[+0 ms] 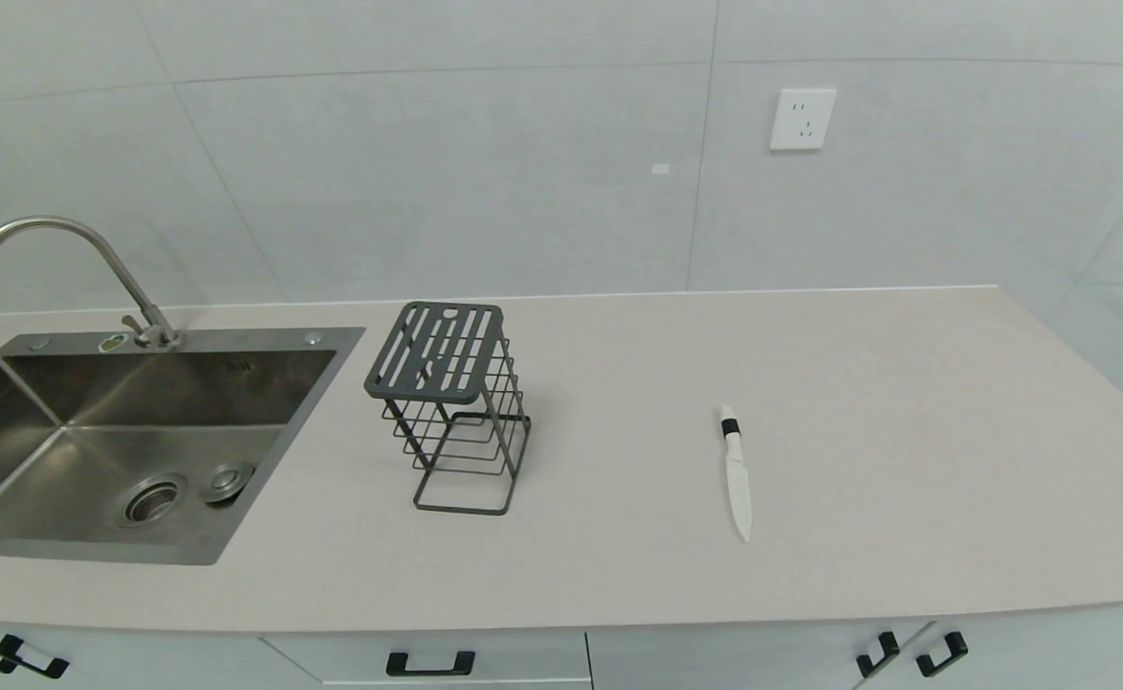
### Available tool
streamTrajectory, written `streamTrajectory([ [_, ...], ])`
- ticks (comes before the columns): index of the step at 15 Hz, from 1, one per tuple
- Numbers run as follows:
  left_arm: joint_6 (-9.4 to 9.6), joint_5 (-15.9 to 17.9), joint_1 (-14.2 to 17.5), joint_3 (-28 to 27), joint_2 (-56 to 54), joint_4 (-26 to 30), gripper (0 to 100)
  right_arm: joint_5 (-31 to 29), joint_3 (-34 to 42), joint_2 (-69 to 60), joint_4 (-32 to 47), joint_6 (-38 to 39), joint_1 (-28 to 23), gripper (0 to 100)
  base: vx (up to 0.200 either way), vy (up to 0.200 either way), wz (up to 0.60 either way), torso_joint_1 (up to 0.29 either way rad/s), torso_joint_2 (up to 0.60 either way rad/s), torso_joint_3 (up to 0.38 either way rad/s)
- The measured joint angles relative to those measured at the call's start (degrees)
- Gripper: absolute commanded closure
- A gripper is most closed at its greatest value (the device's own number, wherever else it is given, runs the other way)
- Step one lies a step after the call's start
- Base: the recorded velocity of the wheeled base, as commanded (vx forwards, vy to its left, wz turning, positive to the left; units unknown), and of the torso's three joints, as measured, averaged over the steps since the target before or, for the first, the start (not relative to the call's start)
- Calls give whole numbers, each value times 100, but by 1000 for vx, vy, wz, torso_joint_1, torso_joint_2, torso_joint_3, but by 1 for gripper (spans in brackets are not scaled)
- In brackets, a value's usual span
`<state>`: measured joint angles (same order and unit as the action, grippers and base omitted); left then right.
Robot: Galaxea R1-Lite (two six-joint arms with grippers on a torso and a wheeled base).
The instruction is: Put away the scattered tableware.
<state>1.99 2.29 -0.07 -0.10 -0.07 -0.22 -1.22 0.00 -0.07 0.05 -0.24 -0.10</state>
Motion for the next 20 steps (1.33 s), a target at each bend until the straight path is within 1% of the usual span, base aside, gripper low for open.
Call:
streamTrajectory([
  [16,15,0,-2,0,0,0,0,7,0,0,0,-22,5,0,0,0,0,0,0,0],
  [18,52,0,-2,0,0,0,0,24,0,0,2,-27,0,0,0,0,0,102,5,110],
  [20,57,0,0,0,0,-2,0,21,0,0,5,-20,0,0,0,0,0,220,-2,215],
])
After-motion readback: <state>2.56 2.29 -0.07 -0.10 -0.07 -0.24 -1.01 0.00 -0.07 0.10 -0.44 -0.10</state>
